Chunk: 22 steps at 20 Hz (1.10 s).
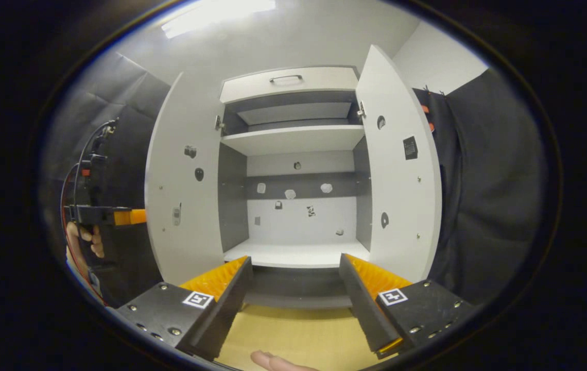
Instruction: Open the right door of the double-door shoe cabinet with the right hand, and open the left door with the left hand.
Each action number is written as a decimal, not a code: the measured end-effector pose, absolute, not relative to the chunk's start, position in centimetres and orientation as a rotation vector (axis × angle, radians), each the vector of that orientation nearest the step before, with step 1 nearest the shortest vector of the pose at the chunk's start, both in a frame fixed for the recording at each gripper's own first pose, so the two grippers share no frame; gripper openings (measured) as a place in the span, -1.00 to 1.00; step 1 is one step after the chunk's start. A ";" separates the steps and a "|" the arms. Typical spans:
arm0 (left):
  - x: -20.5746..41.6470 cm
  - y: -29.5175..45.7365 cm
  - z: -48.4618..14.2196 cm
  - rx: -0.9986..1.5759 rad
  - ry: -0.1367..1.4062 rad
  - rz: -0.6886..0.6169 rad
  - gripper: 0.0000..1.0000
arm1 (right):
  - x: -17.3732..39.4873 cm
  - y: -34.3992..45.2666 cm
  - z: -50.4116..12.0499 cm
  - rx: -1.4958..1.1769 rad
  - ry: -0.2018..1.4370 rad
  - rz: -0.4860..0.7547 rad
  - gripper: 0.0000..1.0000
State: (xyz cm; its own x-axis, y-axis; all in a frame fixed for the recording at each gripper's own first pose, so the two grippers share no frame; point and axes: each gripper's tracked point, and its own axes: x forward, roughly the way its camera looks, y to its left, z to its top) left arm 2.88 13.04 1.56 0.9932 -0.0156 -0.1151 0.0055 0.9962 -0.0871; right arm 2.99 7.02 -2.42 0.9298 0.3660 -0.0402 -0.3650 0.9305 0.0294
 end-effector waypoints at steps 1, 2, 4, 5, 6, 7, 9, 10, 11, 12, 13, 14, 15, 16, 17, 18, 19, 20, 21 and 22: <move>2.3 12.9 2.0 -0.102 0.103 0.001 -0.92 | 3.0 7.0 -2.5 0.029 0.047 0.375 1.00; 1.5 12.7 2.0 -0.090 0.097 0.005 -0.92 | 3.0 7.0 -2.6 0.034 0.049 0.381 1.00; 0.0 12.0 2.7 -0.074 0.056 -0.002 -1.00 | 3.0 7.0 -2.6 0.040 0.050 0.384 0.94; -0.8 11.8 3.0 -0.076 0.045 -0.003 -0.81 | 3.1 6.8 -2.7 0.041 0.049 0.380 0.94; -1.8 11.5 3.3 -0.088 0.032 0.000 -0.51 | 3.1 6.7 -2.7 0.040 0.050 0.377 1.00; -2.5 11.3 3.5 -0.094 0.018 0.008 -0.24 | 3.1 6.7 -2.8 0.041 0.052 0.375 1.00; -3.9 10.5 3.8 -0.083 0.004 -0.005 0.30 | 3.1 6.3 -2.7 0.032 0.042 0.358 1.00; -4.1 10.4 3.6 -0.061 0.004 0.001 0.28 | 3.1 6.0 -2.6 0.028 0.037 0.349 0.94; -4.5 10.4 3.4 -0.048 0.005 0.011 0.27 | 3.2 5.9 -2.7 0.031 0.038 0.348 1.00; -4.9 9.8 3.7 -0.053 -0.005 0.006 0.34 | 3.0 5.9 -2.6 0.036 0.039 0.353 1.00; -5.2 8.9 3.8 -0.058 -0.007 -0.013 0.53 | 3.0 5.8 -2.6 0.039 0.040 0.356 1.00; -5.5 8.4 3.5 -0.063 -0.004 -0.016 0.65 | 2.9 5.6 -2.5 0.038 0.039 0.355 1.00; -5.5 8.2 3.2 -0.068 0.000 -0.013 0.79 | 2.8 5.3 -2.5 0.035 0.036 0.351 1.00; -5.7 7.5 2.7 -0.072 0.010 -0.019 0.91 | 2.8 5.1 -2.5 0.032 0.032 0.347 1.00; -5.7 6.8 2.2 -0.075 0.024 -0.026 0.89 | 2.8 5.0 -2.5 0.031 0.031 0.343 1.00; -5.7 6.1 2.2 -0.079 0.025 -0.036 0.80 | 2.8 4.8 -2.5 0.031 0.031 0.342 1.00; -5.5 5.1 2.4 -0.071 0.015 -0.050 0.90 | 2.9 4.6 -2.5 0.030 0.030 0.341 1.00; -5.2 4.6 2.5 -0.045 0.003 -0.046 0.91 | 2.9 4.4 -2.5 0.029 0.030 0.338 1.00; -5.0 4.3 2.6 -0.013 -0.011 -0.027 1.00 | 3.0 4.2 -2.5 0.028 0.028 0.334 1.00; -4.9 3.8 2.9 0.010 -0.028 -0.018 0.92 | 3.0 4.0 -2.5 0.030 0.029 0.331 1.00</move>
